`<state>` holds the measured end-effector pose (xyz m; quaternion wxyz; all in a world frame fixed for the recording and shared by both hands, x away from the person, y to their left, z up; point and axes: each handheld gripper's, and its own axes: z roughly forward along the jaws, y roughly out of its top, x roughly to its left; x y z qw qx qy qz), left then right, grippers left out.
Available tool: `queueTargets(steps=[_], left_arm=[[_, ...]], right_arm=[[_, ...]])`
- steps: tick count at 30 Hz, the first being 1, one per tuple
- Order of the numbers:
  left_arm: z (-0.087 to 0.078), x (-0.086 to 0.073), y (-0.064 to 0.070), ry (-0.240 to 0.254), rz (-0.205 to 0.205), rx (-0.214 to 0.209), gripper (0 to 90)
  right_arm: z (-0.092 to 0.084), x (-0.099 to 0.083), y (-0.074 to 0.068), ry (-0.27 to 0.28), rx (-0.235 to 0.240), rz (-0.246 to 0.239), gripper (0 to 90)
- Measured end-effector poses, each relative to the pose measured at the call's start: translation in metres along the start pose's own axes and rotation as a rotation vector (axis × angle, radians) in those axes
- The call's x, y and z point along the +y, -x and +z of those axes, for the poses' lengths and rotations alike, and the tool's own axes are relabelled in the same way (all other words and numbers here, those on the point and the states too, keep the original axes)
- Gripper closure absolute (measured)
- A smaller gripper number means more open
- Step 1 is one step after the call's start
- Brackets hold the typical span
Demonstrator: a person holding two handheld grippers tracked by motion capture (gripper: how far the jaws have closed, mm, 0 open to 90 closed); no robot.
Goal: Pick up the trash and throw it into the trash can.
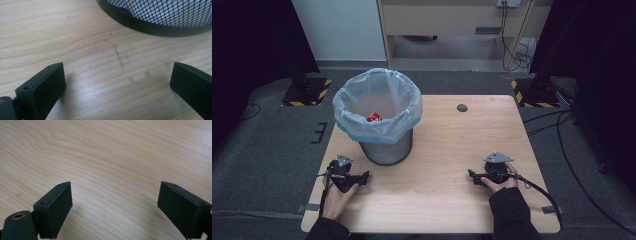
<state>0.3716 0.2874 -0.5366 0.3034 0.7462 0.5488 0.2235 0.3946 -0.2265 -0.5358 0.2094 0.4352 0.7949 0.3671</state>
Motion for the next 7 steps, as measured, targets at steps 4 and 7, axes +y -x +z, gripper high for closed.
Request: queueTargets(steps=[4, 7], left_arm=[[-0.0002, -0.0001, -0.0004, -0.001, 0.003, -0.003, 0.0], [-0.0003, -0.0002, -0.0006, 0.000, 0.005, -0.005, 0.0]], right_arm=[[-0.0051, -0.0054, 0.0094, -0.001, -0.038, 0.048, 11.6], [-0.0081, -0.0086, 0.0130, -0.018, -0.053, 0.075, 11.1]])
